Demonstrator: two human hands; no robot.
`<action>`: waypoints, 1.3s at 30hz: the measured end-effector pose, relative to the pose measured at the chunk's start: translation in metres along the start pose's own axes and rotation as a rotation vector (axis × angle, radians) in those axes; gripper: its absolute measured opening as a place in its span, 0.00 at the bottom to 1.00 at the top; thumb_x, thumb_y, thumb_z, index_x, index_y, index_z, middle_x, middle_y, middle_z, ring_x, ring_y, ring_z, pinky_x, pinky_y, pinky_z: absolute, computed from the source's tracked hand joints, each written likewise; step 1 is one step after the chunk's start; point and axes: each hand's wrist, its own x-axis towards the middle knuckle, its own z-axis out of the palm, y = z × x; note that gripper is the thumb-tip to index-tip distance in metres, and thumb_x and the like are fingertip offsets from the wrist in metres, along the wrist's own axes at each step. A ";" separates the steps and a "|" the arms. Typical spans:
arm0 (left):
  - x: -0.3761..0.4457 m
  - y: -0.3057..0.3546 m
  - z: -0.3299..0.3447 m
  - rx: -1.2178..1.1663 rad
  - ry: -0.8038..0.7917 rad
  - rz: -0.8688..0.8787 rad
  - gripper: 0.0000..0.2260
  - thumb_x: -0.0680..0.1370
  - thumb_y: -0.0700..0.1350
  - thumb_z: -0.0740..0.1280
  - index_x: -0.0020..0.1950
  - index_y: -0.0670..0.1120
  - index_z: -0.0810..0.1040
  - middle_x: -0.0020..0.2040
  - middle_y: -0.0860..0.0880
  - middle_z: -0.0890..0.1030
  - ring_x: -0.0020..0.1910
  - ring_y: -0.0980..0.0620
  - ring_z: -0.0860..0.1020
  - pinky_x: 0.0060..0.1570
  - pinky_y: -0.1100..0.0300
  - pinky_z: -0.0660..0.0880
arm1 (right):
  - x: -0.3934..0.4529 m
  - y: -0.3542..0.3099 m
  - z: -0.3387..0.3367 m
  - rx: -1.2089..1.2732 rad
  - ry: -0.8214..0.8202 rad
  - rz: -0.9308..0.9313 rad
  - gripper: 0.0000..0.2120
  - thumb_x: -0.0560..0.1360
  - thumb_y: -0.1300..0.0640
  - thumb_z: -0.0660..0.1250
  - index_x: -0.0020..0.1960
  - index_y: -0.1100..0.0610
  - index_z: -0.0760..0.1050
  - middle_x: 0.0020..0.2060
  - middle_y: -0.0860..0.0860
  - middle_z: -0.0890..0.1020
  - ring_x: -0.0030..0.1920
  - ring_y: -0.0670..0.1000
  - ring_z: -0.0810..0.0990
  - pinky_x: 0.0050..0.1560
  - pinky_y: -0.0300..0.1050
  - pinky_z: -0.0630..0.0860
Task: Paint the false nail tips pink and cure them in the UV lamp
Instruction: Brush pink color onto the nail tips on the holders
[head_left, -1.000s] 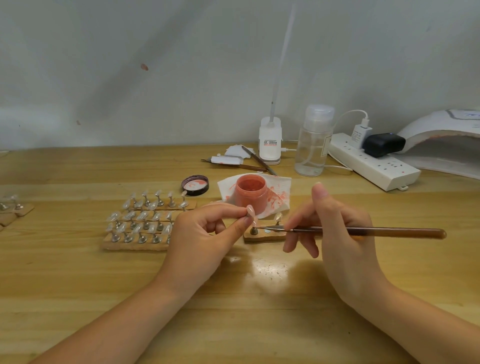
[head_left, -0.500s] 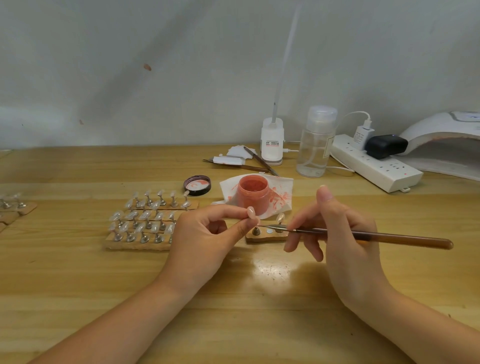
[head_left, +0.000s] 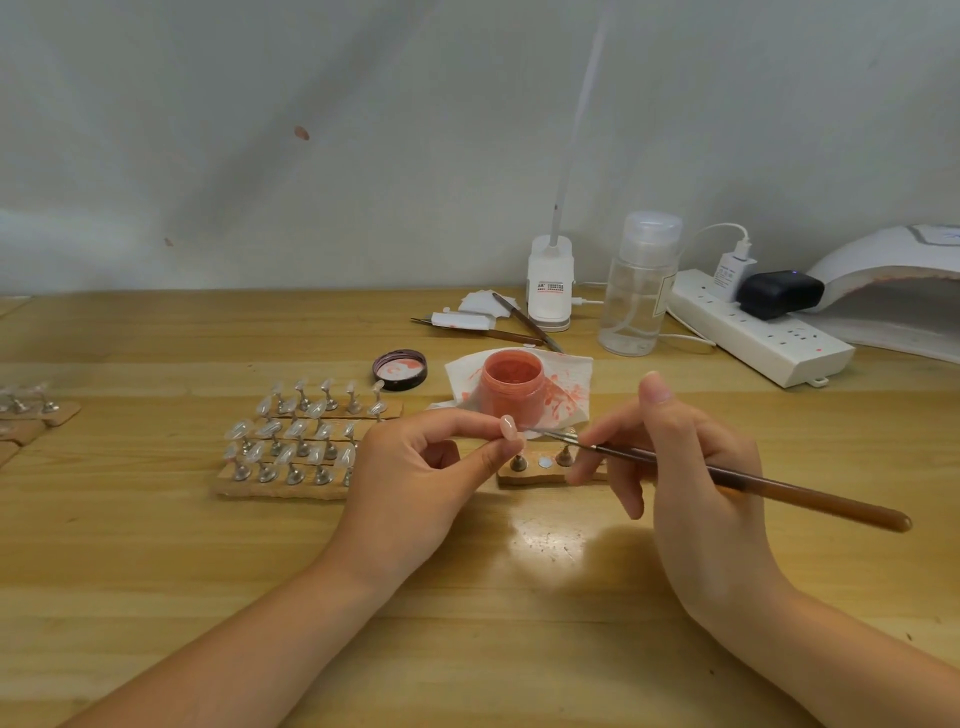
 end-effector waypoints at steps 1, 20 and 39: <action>0.000 0.000 0.000 0.014 0.002 0.005 0.04 0.64 0.52 0.72 0.36 0.56 0.84 0.20 0.56 0.67 0.21 0.59 0.60 0.24 0.73 0.57 | 0.001 0.001 0.001 -0.010 0.002 -0.009 0.20 0.76 0.49 0.58 0.33 0.59 0.78 0.26 0.54 0.80 0.21 0.40 0.69 0.27 0.40 0.69; 0.000 0.002 -0.001 0.013 -0.009 0.018 0.04 0.64 0.50 0.71 0.37 0.55 0.84 0.23 0.36 0.67 0.22 0.58 0.58 0.24 0.71 0.57 | -0.001 0.007 0.002 0.031 -0.040 -0.023 0.21 0.76 0.55 0.54 0.32 0.66 0.77 0.25 0.56 0.79 0.22 0.38 0.73 0.28 0.24 0.66; -0.002 0.007 -0.002 -0.030 -0.030 -0.001 0.06 0.64 0.53 0.71 0.37 0.54 0.84 0.33 0.43 0.80 0.22 0.59 0.62 0.24 0.72 0.61 | 0.000 0.004 -0.007 -0.065 -0.116 -0.137 0.18 0.75 0.54 0.57 0.33 0.62 0.76 0.27 0.58 0.78 0.25 0.38 0.73 0.30 0.23 0.66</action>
